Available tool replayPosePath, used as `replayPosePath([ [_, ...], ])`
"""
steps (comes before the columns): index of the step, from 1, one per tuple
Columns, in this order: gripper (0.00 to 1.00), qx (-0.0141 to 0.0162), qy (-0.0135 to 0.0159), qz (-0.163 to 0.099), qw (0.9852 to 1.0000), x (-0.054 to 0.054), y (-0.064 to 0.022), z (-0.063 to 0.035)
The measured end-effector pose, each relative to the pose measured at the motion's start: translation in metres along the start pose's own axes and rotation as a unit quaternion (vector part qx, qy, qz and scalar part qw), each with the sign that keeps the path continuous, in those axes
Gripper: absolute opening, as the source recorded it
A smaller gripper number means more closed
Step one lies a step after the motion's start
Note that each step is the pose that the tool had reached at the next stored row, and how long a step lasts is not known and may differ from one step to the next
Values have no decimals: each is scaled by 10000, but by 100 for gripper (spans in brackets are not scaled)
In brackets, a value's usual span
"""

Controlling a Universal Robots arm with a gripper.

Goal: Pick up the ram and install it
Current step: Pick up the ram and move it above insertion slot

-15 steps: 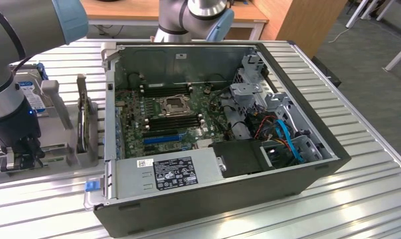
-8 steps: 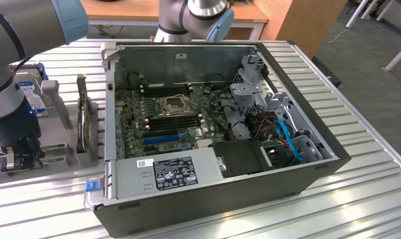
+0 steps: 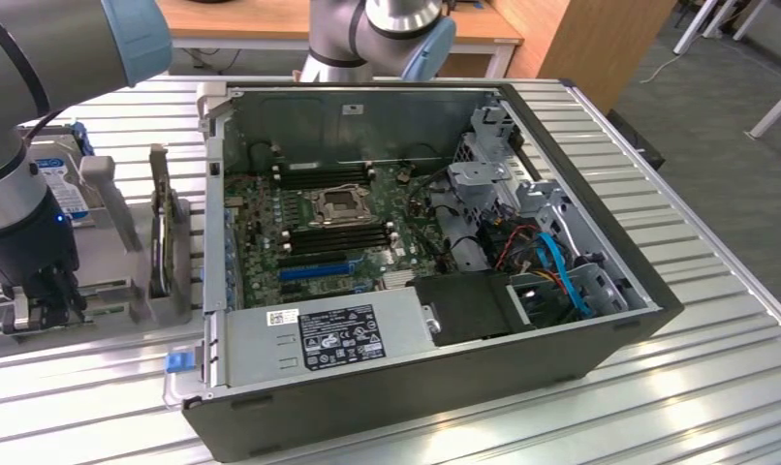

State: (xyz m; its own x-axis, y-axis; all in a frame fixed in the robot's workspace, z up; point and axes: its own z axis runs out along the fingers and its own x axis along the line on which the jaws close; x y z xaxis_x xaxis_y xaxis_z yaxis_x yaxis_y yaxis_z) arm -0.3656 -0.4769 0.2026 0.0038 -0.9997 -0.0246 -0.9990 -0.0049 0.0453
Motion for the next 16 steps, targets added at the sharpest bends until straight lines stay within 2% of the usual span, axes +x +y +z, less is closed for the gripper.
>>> replayPosePath([
  [16, 21, 0, 0, 0, 10000, 0, 0, 0],
])
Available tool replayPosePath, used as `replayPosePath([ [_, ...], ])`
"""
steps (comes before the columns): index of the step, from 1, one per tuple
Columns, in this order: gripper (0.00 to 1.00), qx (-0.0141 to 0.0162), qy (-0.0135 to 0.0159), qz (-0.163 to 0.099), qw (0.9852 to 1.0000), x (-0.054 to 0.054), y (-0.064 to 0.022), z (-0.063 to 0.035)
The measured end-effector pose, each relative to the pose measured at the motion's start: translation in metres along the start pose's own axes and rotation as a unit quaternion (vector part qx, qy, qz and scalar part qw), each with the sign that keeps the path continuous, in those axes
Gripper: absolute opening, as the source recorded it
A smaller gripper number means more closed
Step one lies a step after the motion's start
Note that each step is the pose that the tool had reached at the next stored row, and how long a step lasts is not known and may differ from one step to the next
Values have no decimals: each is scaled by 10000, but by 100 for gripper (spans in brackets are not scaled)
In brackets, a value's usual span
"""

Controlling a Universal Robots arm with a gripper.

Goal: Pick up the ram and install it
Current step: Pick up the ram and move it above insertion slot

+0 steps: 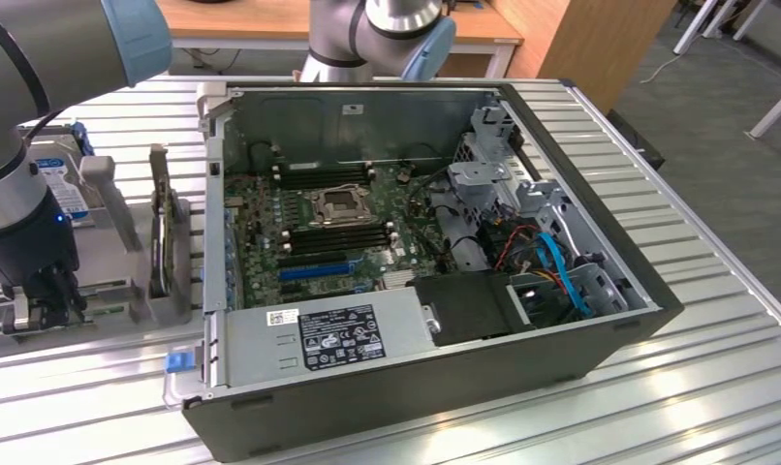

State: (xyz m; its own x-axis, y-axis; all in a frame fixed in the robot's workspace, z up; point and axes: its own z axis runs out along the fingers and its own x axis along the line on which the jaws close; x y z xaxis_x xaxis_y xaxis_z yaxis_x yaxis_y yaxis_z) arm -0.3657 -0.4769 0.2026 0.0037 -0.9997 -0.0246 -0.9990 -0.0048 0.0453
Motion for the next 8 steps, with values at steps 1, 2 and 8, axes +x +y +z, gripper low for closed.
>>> replayPosePath([
  [1, 21, 0, 0, 0, 10000, 0, 0, 0],
  [2, 21, 0, 0, 0, 10000, 0, 0, 0],
  [8, 13, 0, 0, 0, 10000, 0, 0, 0],
])
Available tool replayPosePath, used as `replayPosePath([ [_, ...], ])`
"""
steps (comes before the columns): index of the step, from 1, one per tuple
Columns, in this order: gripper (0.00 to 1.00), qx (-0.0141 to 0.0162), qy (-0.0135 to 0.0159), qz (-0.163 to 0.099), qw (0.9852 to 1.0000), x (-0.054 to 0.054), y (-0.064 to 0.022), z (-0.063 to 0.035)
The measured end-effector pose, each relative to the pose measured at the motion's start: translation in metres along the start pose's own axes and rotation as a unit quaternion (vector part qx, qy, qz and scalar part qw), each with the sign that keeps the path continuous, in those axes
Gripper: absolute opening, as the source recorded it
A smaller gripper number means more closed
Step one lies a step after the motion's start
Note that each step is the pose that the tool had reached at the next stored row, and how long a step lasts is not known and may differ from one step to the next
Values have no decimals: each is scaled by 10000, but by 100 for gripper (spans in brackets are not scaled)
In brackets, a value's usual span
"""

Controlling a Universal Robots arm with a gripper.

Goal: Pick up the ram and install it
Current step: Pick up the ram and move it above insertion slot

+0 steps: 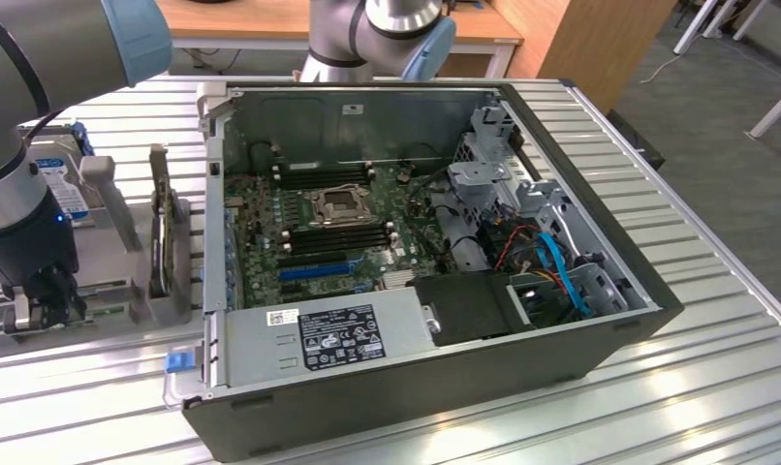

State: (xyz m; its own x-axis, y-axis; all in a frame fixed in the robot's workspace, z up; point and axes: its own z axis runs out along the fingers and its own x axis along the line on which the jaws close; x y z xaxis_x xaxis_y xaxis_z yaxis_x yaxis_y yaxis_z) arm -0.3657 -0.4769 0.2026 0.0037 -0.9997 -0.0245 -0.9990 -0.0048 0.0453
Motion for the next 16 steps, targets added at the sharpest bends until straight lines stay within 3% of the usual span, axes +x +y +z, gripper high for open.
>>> replayPosePath([
  [16, 12, 1, -1, 0, 10000, 0, 0, -1],
])
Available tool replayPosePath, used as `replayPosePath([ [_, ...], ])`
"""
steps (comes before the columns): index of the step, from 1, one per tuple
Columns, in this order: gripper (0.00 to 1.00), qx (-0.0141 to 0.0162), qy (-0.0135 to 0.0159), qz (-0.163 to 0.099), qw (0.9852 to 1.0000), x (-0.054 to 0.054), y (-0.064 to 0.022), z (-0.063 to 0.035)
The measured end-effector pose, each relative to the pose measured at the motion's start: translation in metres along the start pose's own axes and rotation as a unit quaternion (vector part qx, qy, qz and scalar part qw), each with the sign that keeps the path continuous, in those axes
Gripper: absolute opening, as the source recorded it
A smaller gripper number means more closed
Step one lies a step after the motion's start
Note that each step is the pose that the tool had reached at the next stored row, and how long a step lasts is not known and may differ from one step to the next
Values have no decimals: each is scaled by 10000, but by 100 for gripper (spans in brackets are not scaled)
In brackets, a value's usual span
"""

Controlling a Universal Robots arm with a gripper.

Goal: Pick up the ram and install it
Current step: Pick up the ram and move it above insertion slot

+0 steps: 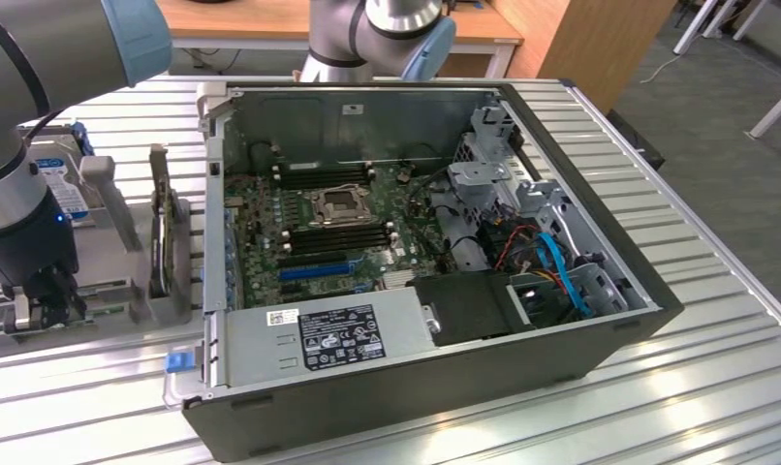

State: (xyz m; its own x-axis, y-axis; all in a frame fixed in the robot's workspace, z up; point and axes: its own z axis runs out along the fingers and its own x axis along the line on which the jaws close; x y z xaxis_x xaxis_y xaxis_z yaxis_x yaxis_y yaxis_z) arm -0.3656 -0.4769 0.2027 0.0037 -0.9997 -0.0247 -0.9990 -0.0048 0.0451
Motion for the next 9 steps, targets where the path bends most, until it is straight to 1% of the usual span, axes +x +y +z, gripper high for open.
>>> replayPosePath([
  [9, 12, -1, 1, 0, 10000, -2, 3, -64],
])
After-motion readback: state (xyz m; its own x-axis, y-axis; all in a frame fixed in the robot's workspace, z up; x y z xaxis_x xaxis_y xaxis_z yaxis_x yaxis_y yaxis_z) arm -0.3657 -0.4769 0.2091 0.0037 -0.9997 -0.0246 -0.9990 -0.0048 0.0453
